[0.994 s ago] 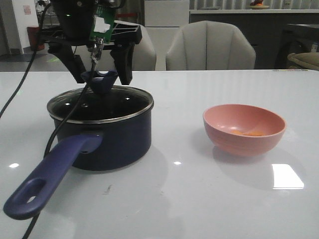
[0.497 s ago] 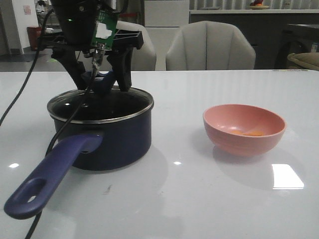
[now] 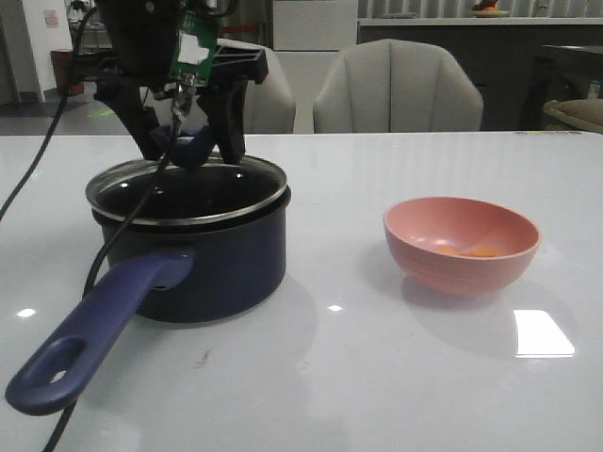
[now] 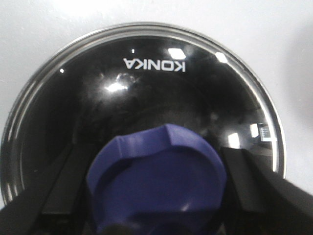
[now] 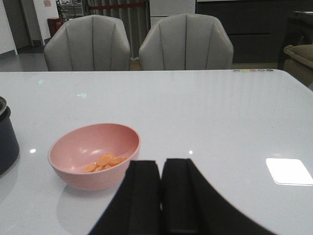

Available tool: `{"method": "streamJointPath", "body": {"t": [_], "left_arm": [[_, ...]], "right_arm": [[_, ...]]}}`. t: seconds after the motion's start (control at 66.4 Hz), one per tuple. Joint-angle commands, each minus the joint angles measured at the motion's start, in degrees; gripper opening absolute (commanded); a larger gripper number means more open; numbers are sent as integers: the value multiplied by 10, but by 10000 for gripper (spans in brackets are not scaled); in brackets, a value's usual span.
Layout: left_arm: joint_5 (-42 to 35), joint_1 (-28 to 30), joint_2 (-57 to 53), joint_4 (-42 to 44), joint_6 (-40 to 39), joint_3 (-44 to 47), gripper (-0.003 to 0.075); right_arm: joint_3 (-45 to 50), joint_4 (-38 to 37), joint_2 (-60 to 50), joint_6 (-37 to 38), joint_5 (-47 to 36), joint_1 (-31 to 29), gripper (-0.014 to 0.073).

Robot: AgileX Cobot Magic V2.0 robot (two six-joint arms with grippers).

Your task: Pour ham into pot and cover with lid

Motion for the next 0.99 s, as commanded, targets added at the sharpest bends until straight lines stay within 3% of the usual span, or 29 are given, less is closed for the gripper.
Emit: {"method": "streamJointPath", "body": {"t": [0.0, 0.181, 0.361, 0.512, 0.618, 0.738, 0.979], "left_arm": [[-25, -1, -70, 19, 6, -18, 330], [16, 27, -111, 81, 15, -11, 330], [40, 110, -152, 107, 42, 41, 329], [-7, 202, -189, 92, 45, 121, 329], [-55, 268, -202, 12, 103, 187, 329], [-101, 311, -201, -57, 153, 249, 329], [-170, 338, -177, -57, 154, 330, 332]], "right_arm": [[-3, -7, -11, -1, -46, 0, 142], [-3, -7, -11, -1, -46, 0, 142], [-3, -7, -11, -1, -46, 0, 142], [-3, -7, -11, -1, -46, 0, 142], [-3, -7, -11, -1, -46, 0, 142], [-3, -7, -11, -1, -46, 0, 142], [-3, -7, -11, -1, -46, 0, 142]]}}
